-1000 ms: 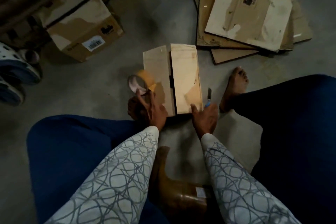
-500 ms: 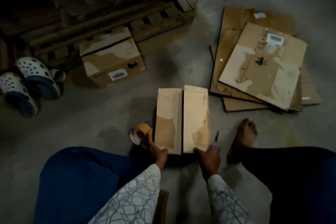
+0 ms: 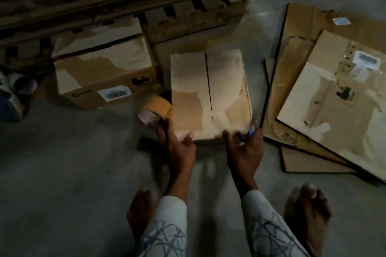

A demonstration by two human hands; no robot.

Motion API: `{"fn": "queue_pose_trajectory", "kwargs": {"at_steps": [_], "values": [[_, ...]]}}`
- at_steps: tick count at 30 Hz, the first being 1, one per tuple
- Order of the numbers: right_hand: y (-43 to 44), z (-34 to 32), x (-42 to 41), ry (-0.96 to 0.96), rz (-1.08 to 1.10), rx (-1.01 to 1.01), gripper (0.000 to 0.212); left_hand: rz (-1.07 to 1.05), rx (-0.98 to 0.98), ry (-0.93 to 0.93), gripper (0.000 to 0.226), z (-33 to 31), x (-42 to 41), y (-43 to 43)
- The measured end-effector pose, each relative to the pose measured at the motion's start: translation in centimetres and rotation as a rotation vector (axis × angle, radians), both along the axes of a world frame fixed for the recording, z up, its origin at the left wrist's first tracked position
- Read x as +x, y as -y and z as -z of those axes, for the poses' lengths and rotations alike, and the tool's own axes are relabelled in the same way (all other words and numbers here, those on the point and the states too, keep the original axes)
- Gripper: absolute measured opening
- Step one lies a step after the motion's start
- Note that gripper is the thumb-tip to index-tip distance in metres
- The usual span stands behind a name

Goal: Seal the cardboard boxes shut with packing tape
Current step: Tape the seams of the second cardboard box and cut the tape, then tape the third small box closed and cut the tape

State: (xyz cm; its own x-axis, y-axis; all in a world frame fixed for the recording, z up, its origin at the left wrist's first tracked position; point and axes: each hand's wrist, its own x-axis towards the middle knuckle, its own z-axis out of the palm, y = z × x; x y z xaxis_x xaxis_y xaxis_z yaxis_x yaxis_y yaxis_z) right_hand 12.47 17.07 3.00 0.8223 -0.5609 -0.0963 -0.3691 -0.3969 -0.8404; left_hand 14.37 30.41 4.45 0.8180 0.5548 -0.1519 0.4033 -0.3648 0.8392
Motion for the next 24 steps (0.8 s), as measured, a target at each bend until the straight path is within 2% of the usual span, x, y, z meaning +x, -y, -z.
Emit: {"fn": "queue_pose_trajectory", "kwargs": {"at_steps": [5, 8, 12, 17, 20, 22, 24], "values": [[-2.3, 2.3, 12.7, 0.062, -0.079, 0.013, 0.075, -0.258, 0.053, 0.211, 0.066, 2.3, 9.1, -0.9], [-3.1, 2.6, 17.7, 0.08, -0.124, 0.025, 0.078, -0.347, 0.18, 0.314, 0.057, 3.5, 12.3, -1.5], [-3.4, 1.9, 21.9, 0.093, -0.192, 0.032, 0.074, -0.336, 0.216, 0.294, 0.06, 4.1, 16.3, -3.1], [-2.7, 1.7, 23.8, 0.063, -0.296, 0.058, 0.07, -0.397, 0.276, 0.272, 0.064, 3.5, 17.9, -2.5], [-1.2, 1.5, 22.9, 0.053, -0.348, 0.234, 0.054, -0.468, 0.219, 0.358, 0.063, 2.4, 16.7, -0.3], [-0.1, 1.4, 21.7, 0.071, -0.309, 0.298, 0.047, -0.436, 0.216, 0.465, 0.063, 2.0, 15.5, 1.8], [0.9, 1.9, 20.0, 0.083, -0.228, 0.284, 0.043, -0.368, 0.178, 0.483, 0.065, 2.1, 13.3, 4.9]]}}
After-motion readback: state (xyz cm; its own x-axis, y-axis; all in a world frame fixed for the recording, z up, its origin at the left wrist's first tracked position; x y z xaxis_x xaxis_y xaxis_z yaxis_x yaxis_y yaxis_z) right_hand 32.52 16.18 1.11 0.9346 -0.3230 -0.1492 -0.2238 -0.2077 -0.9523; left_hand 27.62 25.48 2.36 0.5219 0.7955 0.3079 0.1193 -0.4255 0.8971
